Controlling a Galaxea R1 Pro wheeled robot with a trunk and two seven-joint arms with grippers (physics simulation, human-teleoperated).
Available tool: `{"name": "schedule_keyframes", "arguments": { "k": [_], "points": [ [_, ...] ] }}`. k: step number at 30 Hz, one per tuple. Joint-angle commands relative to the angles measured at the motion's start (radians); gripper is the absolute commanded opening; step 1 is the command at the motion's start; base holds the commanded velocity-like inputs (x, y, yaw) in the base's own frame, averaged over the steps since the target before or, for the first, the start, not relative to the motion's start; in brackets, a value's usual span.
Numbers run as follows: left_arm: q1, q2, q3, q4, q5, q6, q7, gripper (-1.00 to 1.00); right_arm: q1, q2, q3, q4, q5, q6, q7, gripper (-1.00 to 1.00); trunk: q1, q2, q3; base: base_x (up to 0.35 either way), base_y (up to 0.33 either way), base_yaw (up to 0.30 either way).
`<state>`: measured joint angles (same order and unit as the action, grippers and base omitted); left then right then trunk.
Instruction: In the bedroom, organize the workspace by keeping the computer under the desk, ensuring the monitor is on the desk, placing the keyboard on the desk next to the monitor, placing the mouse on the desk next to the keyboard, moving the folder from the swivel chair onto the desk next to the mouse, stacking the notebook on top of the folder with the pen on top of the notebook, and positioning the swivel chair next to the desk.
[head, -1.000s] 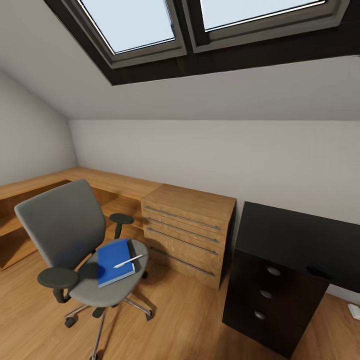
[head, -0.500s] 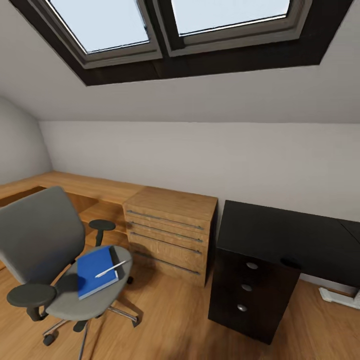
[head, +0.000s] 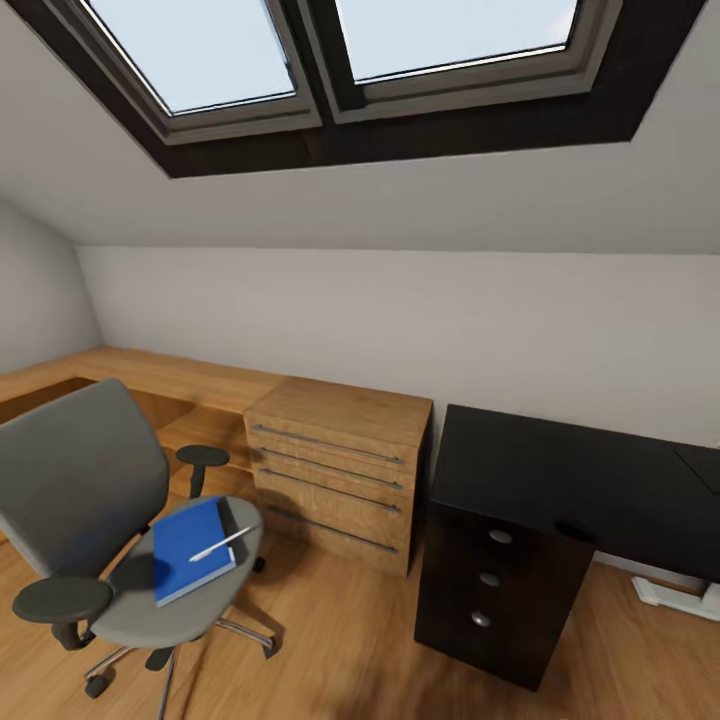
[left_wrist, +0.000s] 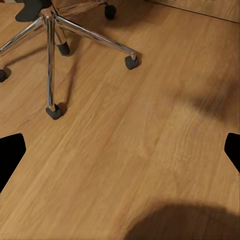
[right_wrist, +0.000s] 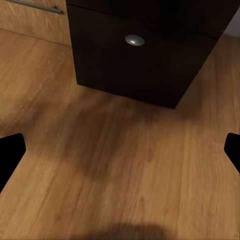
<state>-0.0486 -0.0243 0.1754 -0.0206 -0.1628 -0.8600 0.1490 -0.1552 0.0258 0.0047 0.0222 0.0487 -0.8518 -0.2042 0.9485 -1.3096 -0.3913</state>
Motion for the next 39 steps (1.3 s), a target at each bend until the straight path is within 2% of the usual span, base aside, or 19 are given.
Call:
{"name": "schedule_keyframes", "arguments": {
  "k": [1,13,14,15,16,17,21,22,26,29,35,37,39],
  "points": [
    [-0.001,0.0,0.006,0.0,-0.011,-0.003,0.007,1.0,-0.001,0.001,0.0,0.002,0.005,-0.003,-0.006,1.0,-0.004,0.007,0.002,0.0,0.0,-0.141],
    [-0.001,-0.005,0.007,-0.001,-0.01,-0.001,0.008,1.0,-0.001,0.002,0.003,0.002,0.007,0.006,-0.003,1.0,-0.05,0.091,0.037,0.0,0.0,-0.215],
    [-0.001,-0.017,0.004,-0.013,-0.01,-0.001,0.034,1.0,-0.001,0.002,0.004,0.002,0.009,0.01,-0.002,1.0,-0.054,0.098,0.04,0.0,0.0,-0.048],
    [-0.001,-0.023,0.002,-0.067,-0.012,0.015,0.089,1.0,-0.001,0.002,0.007,0.001,0.01,0.012,-0.001,1.0,-0.058,0.105,0.043,0.0,0.0,-0.02],
    [-0.001,-0.025,0.002,-0.086,-0.012,0.03,0.102,1.0,-0.001,0.002,0.007,0.001,0.01,0.012,-0.001,1.0,-0.061,0.112,0.046,0.0,0.0,-0.016],
    [-0.001,-0.027,0.001,-0.125,-0.012,0.082,0.122,1.0,-0.001,0.002,0.008,0.001,0.011,0.015,-0.001,1.0,-0.065,0.119,0.049,0.0,0.0,-0.01],
    [-0.001,-0.03,0.001,-0.194,-0.011,0.239,0.144,1.0,-0.001,0.0,0.007,0.001,0.01,0.021,0.0,1.0,-0.081,0.147,0.061,0.0,0.0,-0.006],
    [-0.001,-0.03,0.001,-0.217,-0.01,0.321,0.15,1.0,-0.001,0.0,0.007,0.001,0.009,0.022,0.002,1.0,-0.084,0.154,0.064,0.0,0.0,-0.003],
    [-0.001,-0.032,0.001,-0.254,-0.008,0.468,0.157,1.0,-0.001,0.0,0.004,0.0,0.007,0.02,0.005,1.0,-0.1,0.182,0.077,0.0,0.0,-0.001],
    [-0.001,-0.032,0.001,-0.294,-0.008,0.498,0.159,1.0,-0.001,0.003,0.005,0.0,0.007,0.017,0.005,1.0,-0.111,0.203,0.086,0.0,0.0,0.0],
    [-0.001,-0.041,0.007,-0.446,-0.007,0.525,0.157,1.0,-0.001,0.006,0.006,-0.003,0.007,0.016,0.005,1.0,-0.134,0.245,0.105,0.0,0.0,0.0],
    [-0.001,-0.058,0.008,-0.514,-0.006,0.57,0.156,1.0,-0.001,0.01,0.007,-0.015,0.008,0.017,0.004,1.0,-0.142,0.259,0.111,0.0,0.0,0.0],
    [-0.001,-0.083,0.009,-0.637,0.002,0.696,0.156,1.0,-0.002,0.018,0.007,-0.067,0.008,0.021,0.002,1.0,-0.15,0.273,0.118,0.0,0.0,0.0]
  ]
}}
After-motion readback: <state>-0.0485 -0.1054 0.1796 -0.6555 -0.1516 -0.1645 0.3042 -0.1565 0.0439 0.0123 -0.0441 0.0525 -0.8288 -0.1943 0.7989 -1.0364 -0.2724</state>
